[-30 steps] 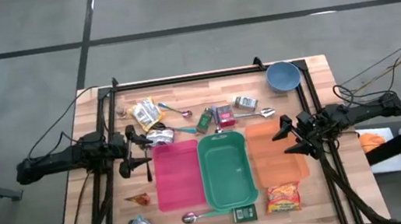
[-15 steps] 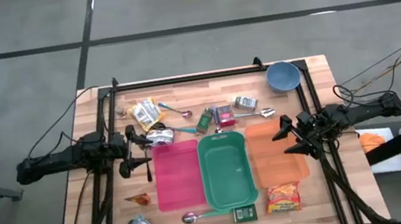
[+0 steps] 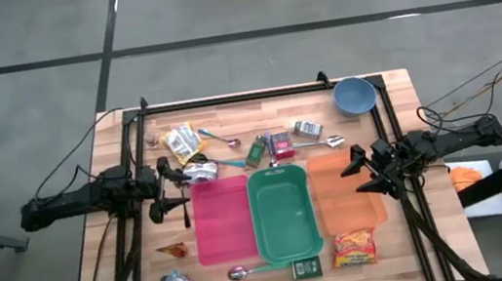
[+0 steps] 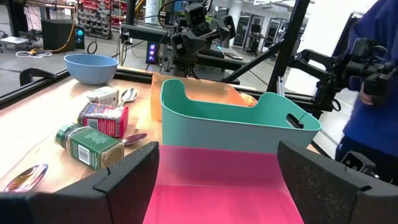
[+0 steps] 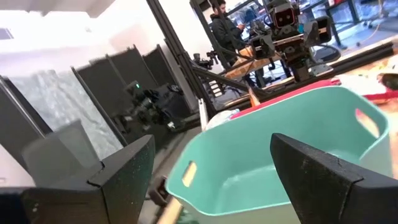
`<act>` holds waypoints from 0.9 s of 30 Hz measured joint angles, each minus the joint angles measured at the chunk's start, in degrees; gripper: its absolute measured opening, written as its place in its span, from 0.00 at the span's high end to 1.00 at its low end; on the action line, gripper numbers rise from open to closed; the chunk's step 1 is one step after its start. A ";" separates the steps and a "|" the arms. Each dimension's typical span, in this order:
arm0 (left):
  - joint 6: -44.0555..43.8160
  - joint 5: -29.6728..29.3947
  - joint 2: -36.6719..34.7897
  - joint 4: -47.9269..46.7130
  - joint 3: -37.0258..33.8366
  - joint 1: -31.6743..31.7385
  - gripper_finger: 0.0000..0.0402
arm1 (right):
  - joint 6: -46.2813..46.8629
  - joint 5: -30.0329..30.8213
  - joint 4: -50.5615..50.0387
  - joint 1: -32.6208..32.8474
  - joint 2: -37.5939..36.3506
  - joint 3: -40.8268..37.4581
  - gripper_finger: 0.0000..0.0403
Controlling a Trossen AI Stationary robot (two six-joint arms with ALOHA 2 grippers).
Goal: Pick & Place Food Item
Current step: Put the white seasoning bottle into the green bin
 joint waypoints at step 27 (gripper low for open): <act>-1.25 0.09 0.02 1.26 -0.14 -0.01 0.18 | -13.55 22.38 -7.10 -0.04 18.23 21.45 0.22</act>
